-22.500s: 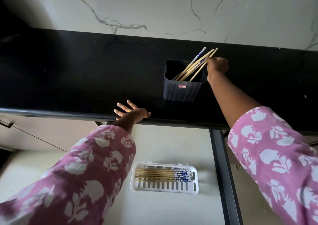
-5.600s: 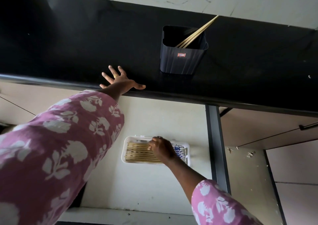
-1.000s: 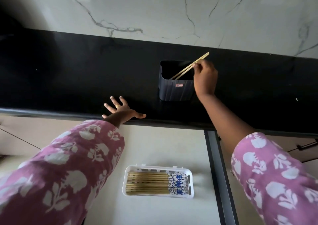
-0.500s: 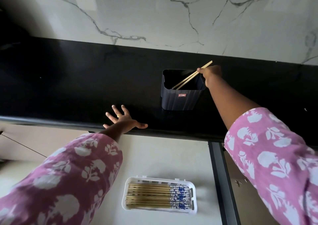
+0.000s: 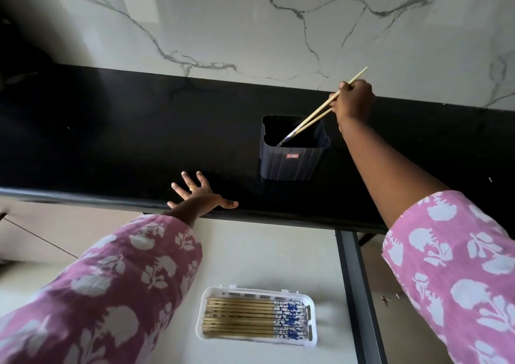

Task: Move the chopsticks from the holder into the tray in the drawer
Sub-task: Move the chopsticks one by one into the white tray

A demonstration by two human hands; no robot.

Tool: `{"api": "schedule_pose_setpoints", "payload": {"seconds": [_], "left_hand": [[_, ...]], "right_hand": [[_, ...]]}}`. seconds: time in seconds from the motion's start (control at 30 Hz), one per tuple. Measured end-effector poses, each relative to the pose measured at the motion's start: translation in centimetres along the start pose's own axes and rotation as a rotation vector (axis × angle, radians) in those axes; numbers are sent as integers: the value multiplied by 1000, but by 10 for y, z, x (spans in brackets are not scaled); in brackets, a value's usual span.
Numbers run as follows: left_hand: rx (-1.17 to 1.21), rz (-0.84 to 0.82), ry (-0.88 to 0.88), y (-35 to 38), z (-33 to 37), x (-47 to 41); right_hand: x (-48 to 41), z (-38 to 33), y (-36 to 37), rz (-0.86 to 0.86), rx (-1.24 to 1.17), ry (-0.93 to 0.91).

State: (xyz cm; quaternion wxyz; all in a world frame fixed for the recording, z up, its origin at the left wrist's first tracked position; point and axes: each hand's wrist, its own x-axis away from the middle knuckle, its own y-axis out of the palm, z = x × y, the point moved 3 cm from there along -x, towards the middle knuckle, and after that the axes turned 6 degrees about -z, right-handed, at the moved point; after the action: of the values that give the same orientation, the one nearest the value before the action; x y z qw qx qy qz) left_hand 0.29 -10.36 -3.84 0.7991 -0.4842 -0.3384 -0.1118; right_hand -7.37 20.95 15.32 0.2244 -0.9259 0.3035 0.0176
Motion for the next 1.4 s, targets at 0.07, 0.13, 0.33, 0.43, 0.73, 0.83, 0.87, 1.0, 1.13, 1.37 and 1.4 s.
{"api": "schedule_pose_setpoints", "payload": {"seconds": [0.07,0.13,0.33,0.43,0.73,0.83,0.87,1.0,1.13,1.37,1.4], "left_hand": [[-1,0,-1,0,0,1],[2,3,-1,0,-1,2],[-13,6,0,-2,3,8],[-5,8,-10,-4,4,11],[-1,36,10,0,0,0],[-1,9,36,-1,-2,1],[3,9,44,-1,-2,2],[8,13,44,0,-2,6],[5,16,50,-1,0,8],[-2,20,40,-1,0,7],[1,19,42,0,1,6]], "right_hand": [[7,-13,-11,26,-20,-64],[15,-25,-22,35,-79,-122],[55,-53,-39,-81,-390,-232],[92,-56,-27,-308,-496,-237],[272,51,59,-1052,208,-405],[336,103,77,-1275,626,-560],[352,117,81,-1316,743,-633],[395,155,92,-1387,949,-752],[406,177,102,-1382,1005,-714],[405,187,118,-1270,970,-622],[404,189,117,-1270,966,-597]]}}
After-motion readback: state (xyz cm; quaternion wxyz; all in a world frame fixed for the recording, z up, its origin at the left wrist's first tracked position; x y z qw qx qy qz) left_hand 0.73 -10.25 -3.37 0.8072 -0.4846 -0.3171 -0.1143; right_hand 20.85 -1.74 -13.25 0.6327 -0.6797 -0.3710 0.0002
